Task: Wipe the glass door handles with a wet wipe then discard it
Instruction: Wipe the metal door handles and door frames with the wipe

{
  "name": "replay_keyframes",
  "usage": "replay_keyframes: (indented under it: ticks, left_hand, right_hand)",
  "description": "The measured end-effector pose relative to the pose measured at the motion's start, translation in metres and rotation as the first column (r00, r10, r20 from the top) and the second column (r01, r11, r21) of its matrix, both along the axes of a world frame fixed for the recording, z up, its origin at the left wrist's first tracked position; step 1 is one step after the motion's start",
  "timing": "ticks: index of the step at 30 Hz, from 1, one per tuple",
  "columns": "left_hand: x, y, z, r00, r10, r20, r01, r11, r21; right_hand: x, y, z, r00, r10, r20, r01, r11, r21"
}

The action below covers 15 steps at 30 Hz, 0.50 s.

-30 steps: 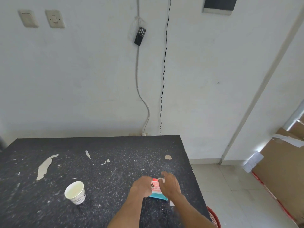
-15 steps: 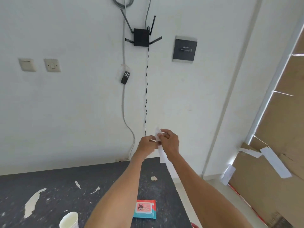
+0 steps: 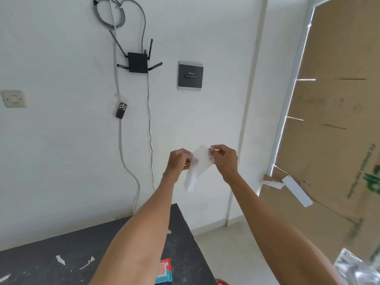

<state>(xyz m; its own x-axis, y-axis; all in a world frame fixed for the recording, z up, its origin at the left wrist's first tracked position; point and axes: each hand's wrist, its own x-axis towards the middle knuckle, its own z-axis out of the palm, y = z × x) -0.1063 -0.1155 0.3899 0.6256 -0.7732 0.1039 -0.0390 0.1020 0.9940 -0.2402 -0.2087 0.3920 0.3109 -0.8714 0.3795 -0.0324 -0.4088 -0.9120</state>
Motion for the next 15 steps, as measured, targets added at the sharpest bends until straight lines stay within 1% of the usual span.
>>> replay_keyframes:
  ticks: [3, 5, 7, 9, 11, 12, 15]
  left_hand:
    - [-0.031, -0.042, 0.015, 0.995, -0.094, 0.039, 0.094, 0.996, -0.001]
    - [-0.059, -0.073, 0.023, 0.983, -0.169, 0.073, 0.171, 0.985, -0.014]
    - [-0.088, -0.099, 0.031, 0.969, -0.230, 0.094, 0.235, 0.970, -0.055]
    - [-0.116, -0.125, 0.040, 0.955, -0.284, 0.091, 0.293, 0.949, -0.114]
    - [-0.140, -0.148, 0.047, 0.932, -0.354, 0.074, 0.361, 0.919, -0.157]
    - [-0.152, -0.159, 0.050, 0.914, -0.396, 0.085, 0.405, 0.899, -0.167]
    - [-0.186, -0.192, 0.052, 0.858, -0.494, 0.138, 0.512, 0.842, -0.169]
  right_hand:
    - [-0.038, -0.027, 0.017, 0.991, -0.123, 0.060, 0.123, 0.992, 0.015]
    - [-0.063, -0.048, 0.028, 0.968, -0.230, 0.101, 0.230, 0.973, 0.009]
    - [-0.087, -0.065, 0.037, 0.934, -0.333, 0.130, 0.338, 0.941, -0.022]
    - [-0.113, -0.081, 0.045, 0.877, -0.449, 0.174, 0.459, 0.888, -0.020]
    - [-0.138, -0.097, 0.050, 0.828, -0.522, 0.207, 0.526, 0.850, 0.037]
    - [-0.151, -0.107, 0.051, 0.815, -0.545, 0.198, 0.541, 0.837, 0.081]
    - [-0.186, -0.127, 0.049, 0.826, -0.522, 0.212, 0.451, 0.838, 0.308]
